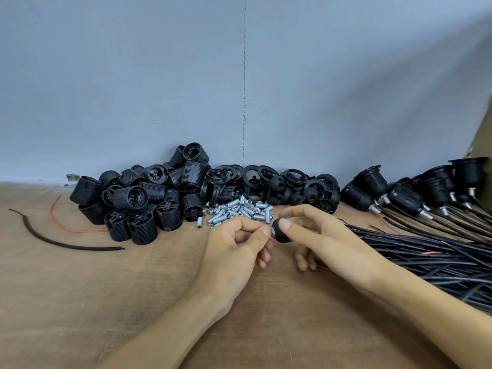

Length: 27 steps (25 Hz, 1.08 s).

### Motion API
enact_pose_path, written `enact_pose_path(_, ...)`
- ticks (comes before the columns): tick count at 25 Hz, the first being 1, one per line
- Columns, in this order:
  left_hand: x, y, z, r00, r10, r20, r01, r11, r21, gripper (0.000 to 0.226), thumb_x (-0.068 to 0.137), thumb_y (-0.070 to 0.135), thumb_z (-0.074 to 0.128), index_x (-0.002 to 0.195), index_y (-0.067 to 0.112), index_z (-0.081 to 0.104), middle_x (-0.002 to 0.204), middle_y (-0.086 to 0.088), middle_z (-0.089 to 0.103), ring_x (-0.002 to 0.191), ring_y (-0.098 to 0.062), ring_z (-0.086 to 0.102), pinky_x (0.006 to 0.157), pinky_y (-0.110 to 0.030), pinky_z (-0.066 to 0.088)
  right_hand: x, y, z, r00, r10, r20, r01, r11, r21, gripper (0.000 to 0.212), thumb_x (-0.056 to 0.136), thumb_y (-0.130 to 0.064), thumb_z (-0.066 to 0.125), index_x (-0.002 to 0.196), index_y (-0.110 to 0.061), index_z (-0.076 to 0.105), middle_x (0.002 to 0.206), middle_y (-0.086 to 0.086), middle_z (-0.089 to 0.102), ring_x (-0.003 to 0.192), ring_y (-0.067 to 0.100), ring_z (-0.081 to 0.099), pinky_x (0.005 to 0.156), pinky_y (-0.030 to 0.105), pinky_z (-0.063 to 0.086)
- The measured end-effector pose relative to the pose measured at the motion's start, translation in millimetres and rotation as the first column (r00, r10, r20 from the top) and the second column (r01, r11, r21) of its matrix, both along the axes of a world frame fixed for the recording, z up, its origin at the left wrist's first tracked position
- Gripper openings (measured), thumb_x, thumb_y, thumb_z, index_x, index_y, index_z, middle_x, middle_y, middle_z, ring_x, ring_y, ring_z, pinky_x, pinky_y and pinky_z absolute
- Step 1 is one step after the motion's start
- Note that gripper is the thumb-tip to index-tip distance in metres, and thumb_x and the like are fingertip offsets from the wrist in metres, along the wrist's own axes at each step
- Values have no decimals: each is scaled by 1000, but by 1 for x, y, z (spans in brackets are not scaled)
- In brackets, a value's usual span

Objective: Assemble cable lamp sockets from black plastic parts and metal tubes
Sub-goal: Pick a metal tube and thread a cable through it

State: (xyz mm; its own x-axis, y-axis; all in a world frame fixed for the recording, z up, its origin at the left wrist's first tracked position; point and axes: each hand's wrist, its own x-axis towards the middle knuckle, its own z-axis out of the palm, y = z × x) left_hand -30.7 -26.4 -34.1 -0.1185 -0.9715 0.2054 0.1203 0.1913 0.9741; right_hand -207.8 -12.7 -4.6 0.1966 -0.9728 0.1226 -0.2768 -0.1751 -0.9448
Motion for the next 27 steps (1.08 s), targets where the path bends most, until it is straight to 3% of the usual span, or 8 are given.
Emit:
enact_pose_path(2,1,0,0,1000,-3,-19,3,1000,23,14,96,5,65,84,7,72,66,-5,69,54,-12,60,49,-20,47,-1,0,-2,999,30,-21,-31,999,-39,28,92,-41,67,116,-27,66,99,2,70,58,16,60,53,24,45)
enact_pose_path(6,0,1,1,1000,-22,18,22,1000,-1,11,95,5,67,86,7,72,67,-5,70,55,-12,61,51,-20,48,2,-2,-2,1000,-19,-22,19,1000,15,32,95,-49,56,107,-21,63,74,4,68,46,15,49,48,22,40)
enact_pose_path(11,-2,7,1,985,22,172,5,988,-157,17,93,6,70,82,19,71,74,-3,73,63,-12,67,60,-24,54,2,-2,2,995,-100,26,97,988,120,37,95,-53,57,99,-16,61,65,7,64,40,16,40,43,24,33)
enact_pose_path(13,-1,10,1,949,114,294,-5,938,-348,19,92,10,71,81,25,70,74,6,71,67,-11,67,65,-27,55,2,0,4,993,-107,40,101,986,131,37,95,-51,57,96,-15,60,63,8,62,40,16,38,43,25,32)
enact_pose_path(16,-1,14,1,880,287,378,16,779,-627,13,91,11,70,82,21,70,75,12,68,66,-14,64,62,-32,50,2,1,7,993,-95,71,83,984,155,38,96,-49,57,94,-11,60,61,7,57,39,16,33,41,23,29)
enact_pose_path(21,-1,12,1,819,400,411,77,633,-770,15,89,3,69,80,14,66,75,7,64,71,-12,61,64,-32,46,1,1,7,993,-99,72,83,978,191,46,95,-53,58,97,-7,61,61,7,56,38,16,34,40,22,30)
enact_pose_path(24,1,7,-2,839,360,407,20,729,-685,20,86,5,73,76,19,64,74,11,64,69,-11,62,62,-28,48,3,-4,9,981,-129,147,98,975,201,49,97,-55,50,102,-7,62,73,11,67,47,21,51,46,27,43)
enact_pose_path(27,2,2,-6,868,279,411,-44,867,-496,31,84,7,78,70,25,58,69,11,64,61,-9,58,54,-18,44,-9,-12,20,947,-210,245,175,972,158,34,105,-35,46,106,-7,66,91,11,69,62,19,63,56,28,53)
